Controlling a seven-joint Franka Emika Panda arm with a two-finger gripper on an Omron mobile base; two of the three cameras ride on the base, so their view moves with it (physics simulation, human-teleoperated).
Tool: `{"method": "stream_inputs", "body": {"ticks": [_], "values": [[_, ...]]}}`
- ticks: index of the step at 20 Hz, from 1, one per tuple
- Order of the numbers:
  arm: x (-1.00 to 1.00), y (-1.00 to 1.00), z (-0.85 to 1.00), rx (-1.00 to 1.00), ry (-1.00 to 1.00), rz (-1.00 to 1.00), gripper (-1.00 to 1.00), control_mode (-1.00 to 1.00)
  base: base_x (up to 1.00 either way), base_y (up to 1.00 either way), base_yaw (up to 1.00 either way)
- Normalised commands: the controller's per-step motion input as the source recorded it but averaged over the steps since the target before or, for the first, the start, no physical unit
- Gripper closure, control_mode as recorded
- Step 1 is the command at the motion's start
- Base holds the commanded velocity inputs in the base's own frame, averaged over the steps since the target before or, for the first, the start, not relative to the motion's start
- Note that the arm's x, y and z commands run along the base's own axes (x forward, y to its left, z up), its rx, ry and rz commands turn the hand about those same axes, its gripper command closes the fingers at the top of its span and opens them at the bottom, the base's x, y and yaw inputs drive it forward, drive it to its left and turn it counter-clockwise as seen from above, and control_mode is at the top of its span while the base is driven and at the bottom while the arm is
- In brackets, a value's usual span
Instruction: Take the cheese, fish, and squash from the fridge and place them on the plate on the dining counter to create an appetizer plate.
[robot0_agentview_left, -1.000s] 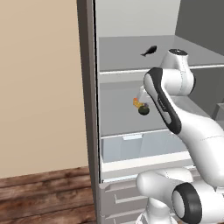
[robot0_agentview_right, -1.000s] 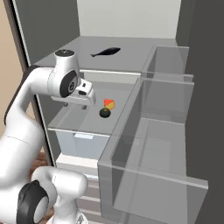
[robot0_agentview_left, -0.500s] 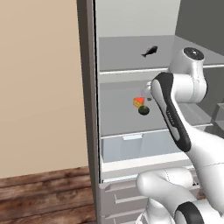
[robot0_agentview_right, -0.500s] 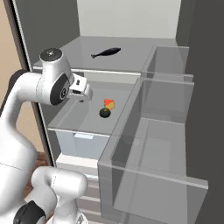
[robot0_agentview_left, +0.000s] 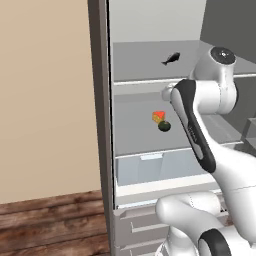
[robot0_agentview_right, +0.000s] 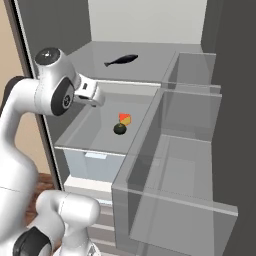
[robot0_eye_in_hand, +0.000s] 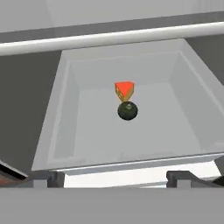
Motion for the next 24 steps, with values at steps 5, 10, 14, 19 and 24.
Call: {"method": "stream_inputs", "body": {"ticks": [5, 10, 14, 19, 24], "values": [[0.27, 0.0, 0.35, 0.0, 0.04, -0.2, -1.0, -1.0, 0.0, 0.0, 0.0], [0.41, 0.0, 0.39, 0.0, 0.06, -0.1, -1.0, -1.0, 0.0, 0.0, 0.0], [0.63, 0.0, 0.24, 0.02, 0.04, -0.02, -1.0, -1.0, 0.0, 0.0, 0.0], [0.62, -0.08, 0.04, 0.01, 0.02, 0.0, -1.0, -1.0, 0.0, 0.0, 0.0], [0.6, -0.09, 0.0, 0.0, 0.0, 0.0, -1.0, -1.0, 0.0, 0.0, 0.0]]}}
